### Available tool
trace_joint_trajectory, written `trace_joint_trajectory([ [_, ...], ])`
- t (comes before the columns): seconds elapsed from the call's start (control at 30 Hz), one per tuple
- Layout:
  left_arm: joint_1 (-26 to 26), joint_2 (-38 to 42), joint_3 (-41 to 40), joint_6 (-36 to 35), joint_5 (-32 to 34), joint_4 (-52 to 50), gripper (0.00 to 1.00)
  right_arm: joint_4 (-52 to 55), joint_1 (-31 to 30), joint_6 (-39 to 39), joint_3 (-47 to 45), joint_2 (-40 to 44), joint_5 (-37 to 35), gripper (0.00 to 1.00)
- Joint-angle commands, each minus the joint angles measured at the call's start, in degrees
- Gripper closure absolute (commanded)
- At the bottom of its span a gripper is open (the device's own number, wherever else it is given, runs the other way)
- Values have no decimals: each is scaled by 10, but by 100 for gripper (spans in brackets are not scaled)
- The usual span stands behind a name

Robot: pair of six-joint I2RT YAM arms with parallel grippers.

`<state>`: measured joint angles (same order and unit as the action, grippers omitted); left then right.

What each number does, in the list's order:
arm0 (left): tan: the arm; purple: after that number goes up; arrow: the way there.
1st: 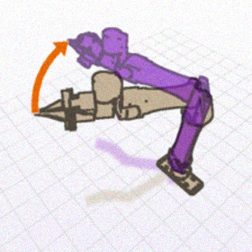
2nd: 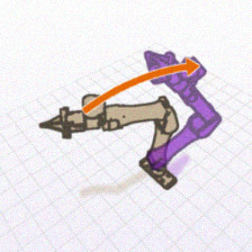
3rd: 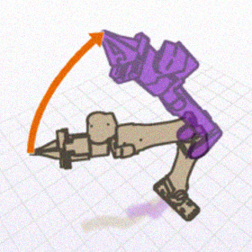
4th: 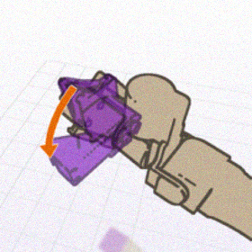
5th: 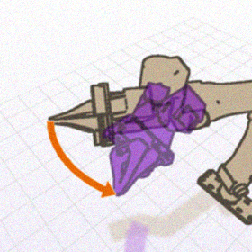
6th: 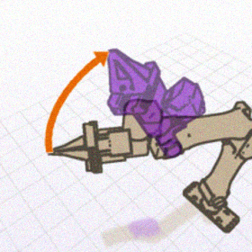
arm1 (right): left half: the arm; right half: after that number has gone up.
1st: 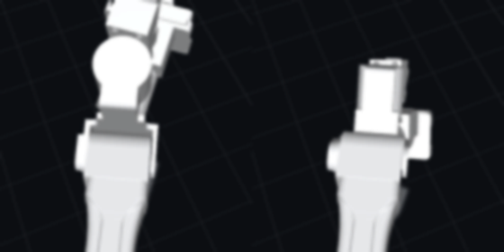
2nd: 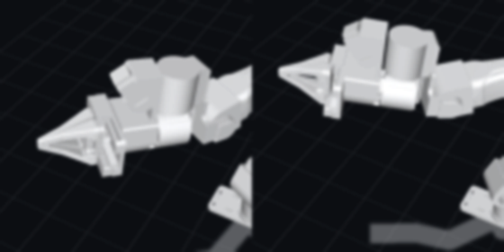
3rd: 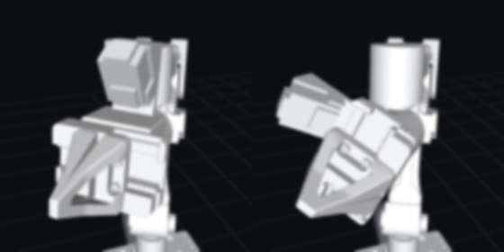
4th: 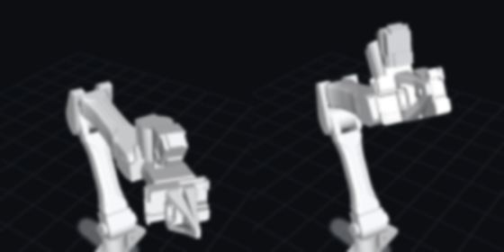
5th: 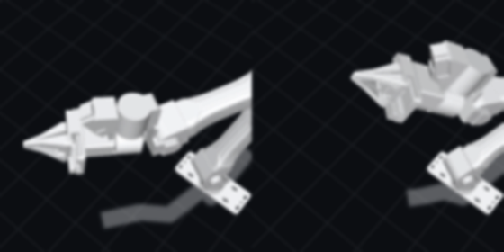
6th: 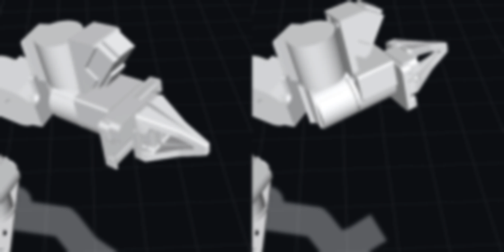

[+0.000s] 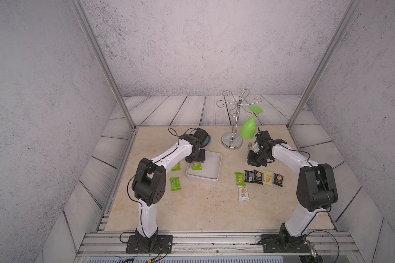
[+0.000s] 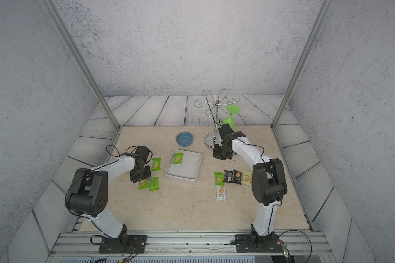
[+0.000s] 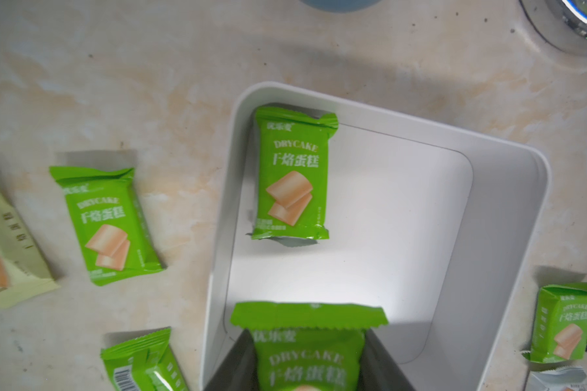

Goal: Take the cookies out of the storage box
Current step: Pick up the cookie from the storage box, then place the cookie at the center of the board.

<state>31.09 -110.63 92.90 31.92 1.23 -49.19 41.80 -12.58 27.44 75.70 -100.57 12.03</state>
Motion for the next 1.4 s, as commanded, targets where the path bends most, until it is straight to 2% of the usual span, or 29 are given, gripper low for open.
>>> trace_joint_trajectory([
  [0.0,-28,41,-34,-7,11,-7,58,12,-18,12,26,5,6,91],
  [0.3,-121,128,-164,-17,30,12,58,33,-50,12,89,-34,4,91],
  [0.53,-174,162,-259,-17,33,41,58,43,-67,11,125,-57,2,91],
  [0.97,-198,142,-336,-21,52,93,58,56,-73,9,140,-67,-5,91],
  [1.37,-201,120,-347,-33,67,110,58,56,-73,9,137,-66,-9,91],
])
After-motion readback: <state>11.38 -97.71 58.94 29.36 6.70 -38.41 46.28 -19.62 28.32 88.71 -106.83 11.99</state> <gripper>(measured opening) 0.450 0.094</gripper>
